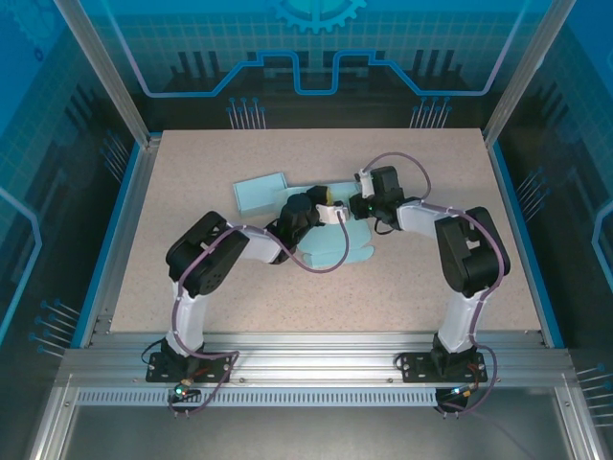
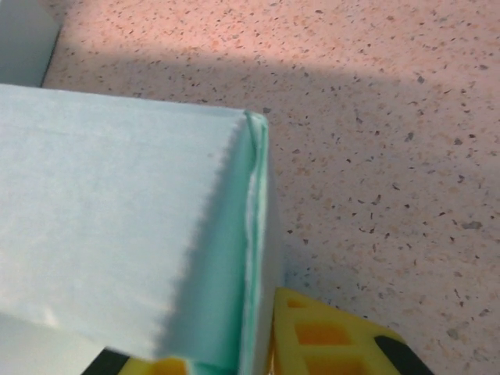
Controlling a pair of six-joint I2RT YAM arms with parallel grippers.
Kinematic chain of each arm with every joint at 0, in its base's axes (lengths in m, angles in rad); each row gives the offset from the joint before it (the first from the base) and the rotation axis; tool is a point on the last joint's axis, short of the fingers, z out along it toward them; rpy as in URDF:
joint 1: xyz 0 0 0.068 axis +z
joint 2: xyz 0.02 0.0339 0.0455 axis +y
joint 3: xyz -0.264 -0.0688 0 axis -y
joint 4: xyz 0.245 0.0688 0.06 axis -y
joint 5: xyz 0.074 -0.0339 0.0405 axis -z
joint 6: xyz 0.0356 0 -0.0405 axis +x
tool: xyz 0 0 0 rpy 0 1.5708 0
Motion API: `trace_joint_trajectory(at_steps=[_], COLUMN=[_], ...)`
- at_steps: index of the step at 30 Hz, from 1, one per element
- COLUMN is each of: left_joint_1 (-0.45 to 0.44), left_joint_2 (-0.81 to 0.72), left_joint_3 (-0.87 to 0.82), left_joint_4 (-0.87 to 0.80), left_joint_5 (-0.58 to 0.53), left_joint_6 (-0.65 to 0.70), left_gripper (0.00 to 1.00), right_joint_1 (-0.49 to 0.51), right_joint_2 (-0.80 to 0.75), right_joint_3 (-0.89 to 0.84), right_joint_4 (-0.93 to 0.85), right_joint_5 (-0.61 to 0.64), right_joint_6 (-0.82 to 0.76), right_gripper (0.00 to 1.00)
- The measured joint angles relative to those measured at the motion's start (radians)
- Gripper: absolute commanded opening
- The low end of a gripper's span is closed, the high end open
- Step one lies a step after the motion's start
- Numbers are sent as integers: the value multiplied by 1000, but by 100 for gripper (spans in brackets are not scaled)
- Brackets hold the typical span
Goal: Fold the paper box
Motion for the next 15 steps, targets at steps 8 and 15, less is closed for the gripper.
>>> trace_joint_trajectory(at_steps=[8, 15], left_joint_1=[-24, -29], left_joint_2=[-166, -449], left_joint_3=[-14, -7], left_joint_4=[-101, -333], left_joint_5=[-23, -160], left_joint_6=[-264, -694], left_gripper=[99, 99], right_joint_1=[51, 64], right_joint_2=[-34, -99], right_joint_3=[-35, -100], right_joint_4=[-3, -15], right_joint_5=[123, 186], right_joint_6=[-19, -20], right_gripper=[12, 10])
